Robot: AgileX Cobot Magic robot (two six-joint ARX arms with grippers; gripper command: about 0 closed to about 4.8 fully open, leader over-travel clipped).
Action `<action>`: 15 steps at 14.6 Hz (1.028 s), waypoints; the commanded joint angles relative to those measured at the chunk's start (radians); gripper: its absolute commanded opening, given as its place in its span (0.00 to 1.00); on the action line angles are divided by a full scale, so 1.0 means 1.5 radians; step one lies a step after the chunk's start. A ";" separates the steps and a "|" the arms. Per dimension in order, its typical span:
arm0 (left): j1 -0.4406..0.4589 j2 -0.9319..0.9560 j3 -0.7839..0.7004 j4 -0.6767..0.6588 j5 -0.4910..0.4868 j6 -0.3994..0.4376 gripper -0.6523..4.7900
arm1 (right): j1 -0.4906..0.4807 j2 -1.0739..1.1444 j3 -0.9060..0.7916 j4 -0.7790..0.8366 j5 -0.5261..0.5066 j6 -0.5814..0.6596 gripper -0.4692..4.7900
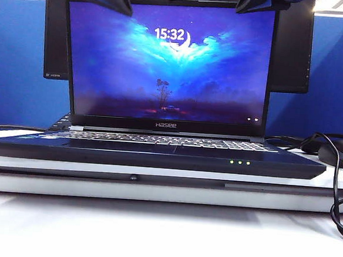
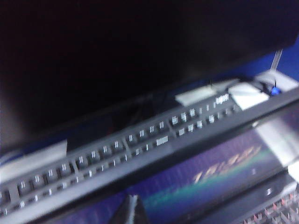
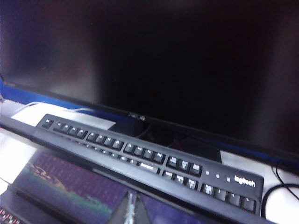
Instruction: Open the lid of the black laptop.
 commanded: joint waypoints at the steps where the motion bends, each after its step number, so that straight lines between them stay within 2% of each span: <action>1: 0.001 0.008 0.003 0.044 -0.007 0.003 0.11 | -0.003 0.006 0.009 0.050 0.010 -0.008 0.09; 7: 0.010 0.041 0.003 0.092 -0.011 0.002 0.11 | -0.027 0.023 0.009 0.067 0.004 -0.010 0.09; 15: 0.077 0.082 0.003 0.158 0.013 -0.011 0.11 | -0.047 0.097 0.050 0.091 -0.006 -0.020 0.09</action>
